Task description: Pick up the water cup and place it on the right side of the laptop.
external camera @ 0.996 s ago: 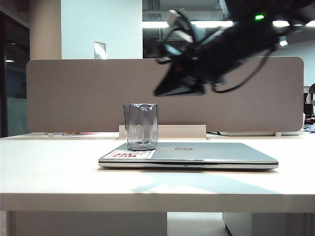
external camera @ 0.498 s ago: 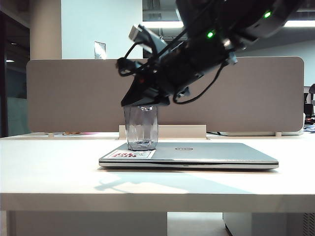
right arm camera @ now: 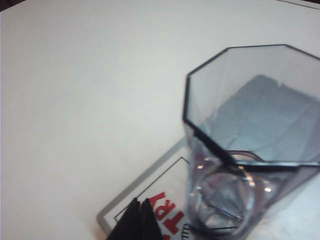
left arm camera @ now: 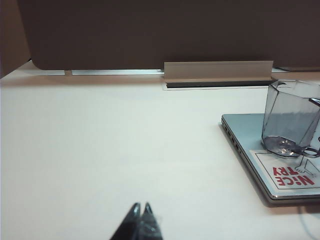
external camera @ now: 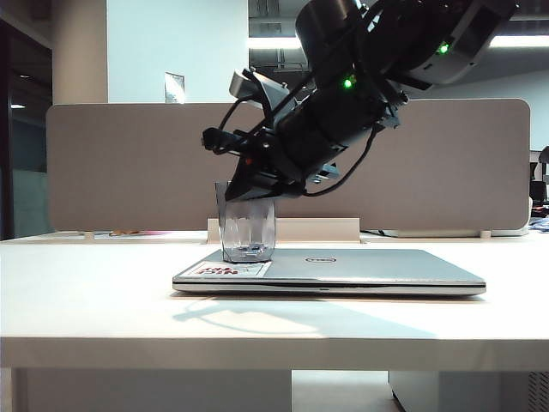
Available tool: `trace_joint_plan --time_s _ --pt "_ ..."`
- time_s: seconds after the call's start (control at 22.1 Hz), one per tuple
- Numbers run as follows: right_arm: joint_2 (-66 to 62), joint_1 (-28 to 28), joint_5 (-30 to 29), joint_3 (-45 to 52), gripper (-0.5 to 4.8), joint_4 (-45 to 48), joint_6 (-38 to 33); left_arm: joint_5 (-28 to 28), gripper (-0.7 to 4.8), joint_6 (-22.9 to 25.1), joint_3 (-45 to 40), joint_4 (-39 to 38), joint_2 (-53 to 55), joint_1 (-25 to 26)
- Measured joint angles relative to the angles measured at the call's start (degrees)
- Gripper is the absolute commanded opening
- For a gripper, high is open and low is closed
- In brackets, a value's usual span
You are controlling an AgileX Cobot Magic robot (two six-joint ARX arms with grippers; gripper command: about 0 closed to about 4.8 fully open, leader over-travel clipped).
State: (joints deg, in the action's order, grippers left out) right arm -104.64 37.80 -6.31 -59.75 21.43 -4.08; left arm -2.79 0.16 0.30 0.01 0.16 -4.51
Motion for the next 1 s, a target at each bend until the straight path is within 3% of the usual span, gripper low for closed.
trace_joint_plan --time_s 1.0 --pt "0.0 -2.0 16.2 0.0 -0.08 -3.0 1.2 0.0 -0.04 0.0 0.0 0.0 0.0 0.0"
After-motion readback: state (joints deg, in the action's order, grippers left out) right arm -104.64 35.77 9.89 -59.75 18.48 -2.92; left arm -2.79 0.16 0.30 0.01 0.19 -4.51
